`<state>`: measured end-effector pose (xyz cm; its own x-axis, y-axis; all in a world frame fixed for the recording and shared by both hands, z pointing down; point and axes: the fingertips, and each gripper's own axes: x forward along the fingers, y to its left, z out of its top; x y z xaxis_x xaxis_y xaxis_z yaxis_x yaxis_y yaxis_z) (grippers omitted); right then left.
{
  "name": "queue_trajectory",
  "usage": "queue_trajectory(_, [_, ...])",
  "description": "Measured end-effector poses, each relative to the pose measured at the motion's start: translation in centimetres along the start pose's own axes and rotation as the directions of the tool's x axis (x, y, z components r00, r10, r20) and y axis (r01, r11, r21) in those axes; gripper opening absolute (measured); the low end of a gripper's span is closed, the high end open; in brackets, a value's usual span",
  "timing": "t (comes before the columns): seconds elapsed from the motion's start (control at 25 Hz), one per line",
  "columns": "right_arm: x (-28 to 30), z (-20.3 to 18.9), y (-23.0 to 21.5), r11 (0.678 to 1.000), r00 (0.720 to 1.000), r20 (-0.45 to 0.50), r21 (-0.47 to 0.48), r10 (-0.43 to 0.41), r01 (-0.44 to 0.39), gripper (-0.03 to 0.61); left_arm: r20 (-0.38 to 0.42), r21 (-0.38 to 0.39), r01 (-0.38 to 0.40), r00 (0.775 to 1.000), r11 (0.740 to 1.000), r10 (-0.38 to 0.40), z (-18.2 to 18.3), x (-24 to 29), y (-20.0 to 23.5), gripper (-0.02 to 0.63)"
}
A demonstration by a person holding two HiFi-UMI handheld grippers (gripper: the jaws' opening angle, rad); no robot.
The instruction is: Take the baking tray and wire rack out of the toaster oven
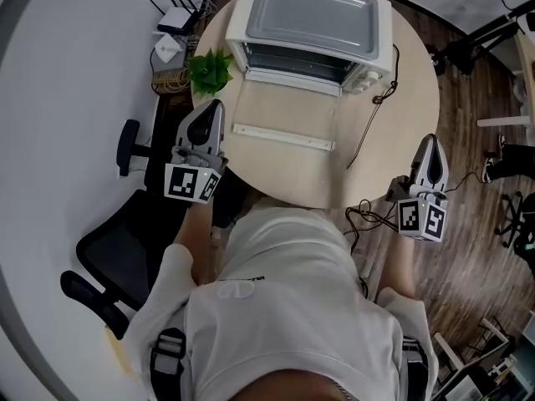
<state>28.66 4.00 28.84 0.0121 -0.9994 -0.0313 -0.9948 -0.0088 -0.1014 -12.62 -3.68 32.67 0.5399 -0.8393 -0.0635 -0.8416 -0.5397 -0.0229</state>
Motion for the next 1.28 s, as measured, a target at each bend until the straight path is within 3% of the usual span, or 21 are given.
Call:
queue_trajectory(0.96, [-0.6,-0.3,-1.2,1.0,0.999,-0.042,0.005,-0.029,0.029,-0.006,0.044,-0.116,-0.023,0.999,0.993,0.028,0.7,0.0,0.3,0.003])
queue_trajectory(1.28, [-0.3,-0.1,-1.3,0.999,0.999,-0.03,0.045,-0.025,0.026,-0.006,0.038,-0.119,-0.014,0.999,0.993,0.019,0.5,0.0,0.2,0.003])
